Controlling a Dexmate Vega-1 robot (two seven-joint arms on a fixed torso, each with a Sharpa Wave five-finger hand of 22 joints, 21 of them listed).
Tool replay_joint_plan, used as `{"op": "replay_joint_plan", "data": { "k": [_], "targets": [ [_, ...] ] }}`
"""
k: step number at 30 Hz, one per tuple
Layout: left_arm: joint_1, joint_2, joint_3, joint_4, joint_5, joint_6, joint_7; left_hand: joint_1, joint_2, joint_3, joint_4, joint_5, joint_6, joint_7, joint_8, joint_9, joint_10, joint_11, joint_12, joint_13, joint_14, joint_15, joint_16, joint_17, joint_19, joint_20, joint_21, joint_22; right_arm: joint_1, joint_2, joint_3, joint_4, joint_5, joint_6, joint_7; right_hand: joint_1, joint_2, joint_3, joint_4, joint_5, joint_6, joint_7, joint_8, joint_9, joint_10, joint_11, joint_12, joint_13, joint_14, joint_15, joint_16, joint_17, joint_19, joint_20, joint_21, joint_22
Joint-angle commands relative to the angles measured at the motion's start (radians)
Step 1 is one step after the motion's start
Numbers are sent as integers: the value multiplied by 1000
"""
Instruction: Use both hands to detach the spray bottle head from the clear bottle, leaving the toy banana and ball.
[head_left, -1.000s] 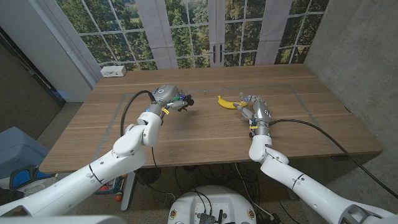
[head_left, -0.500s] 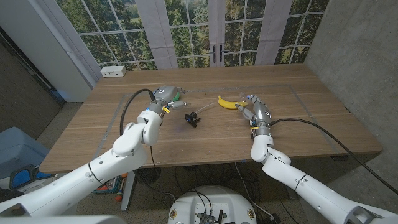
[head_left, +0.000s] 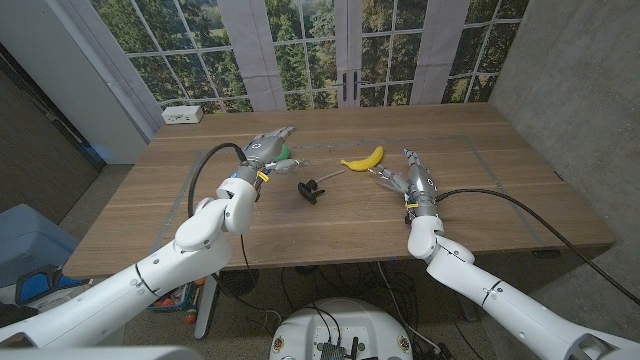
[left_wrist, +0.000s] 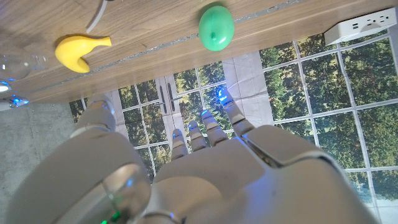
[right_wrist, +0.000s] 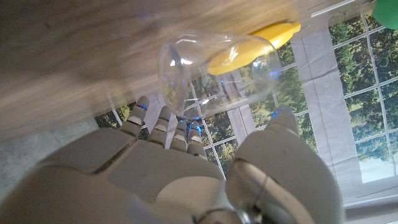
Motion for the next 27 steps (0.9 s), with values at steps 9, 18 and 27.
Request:
{"op": "replay_joint_plan", "data": {
  "k": [9, 18, 27],
  "targets": [
    [62, 0, -167, 167, -432, -469, 125, -90, 92, 14, 48, 11, -58, 20, 15, 1, -88, -4, 10, -5, -105, -16, 3, -3, -37, -62, -46, 0, -21, -15, 66, 45, 124, 365, 72, -74, 33, -15, 37, -19, 83, -48, 33, -6, 45, -16, 27, -25, -39, -9, -9, -27, 43, -107, -16, 1],
    [45, -50, -196, 350, -699, -754, 51, -141, 156, 28, 76, 22, -37, 60, 24, -2, -107, -14, 13, -11, -147, -30, 4, -9, -35, -126, -70, -4, -31, 5, 105, 70, 182, 504, 113, -108, 114, 8, 58, -45, 167, -74, 45, -9, 106, -27, 38, -52, -19, -37, 0, -52, 82, -188, -29, 0],
    [16, -128, -191, 532, -922, -987, -59, -208, 229, 89, 171, 58, 32, 102, 31, -4, -48, -18, 29, -15, -102, -46, 23, -12, 13, -143, -79, -4, -47, 34, 142, 86, 234, 603, 140, -158, 200, 42, 97, -72, 212, -69, 39, -12, 148, -52, 38, -82, -12, -92, 4, -72, 115, -259, -42, -1]
  ]
}}
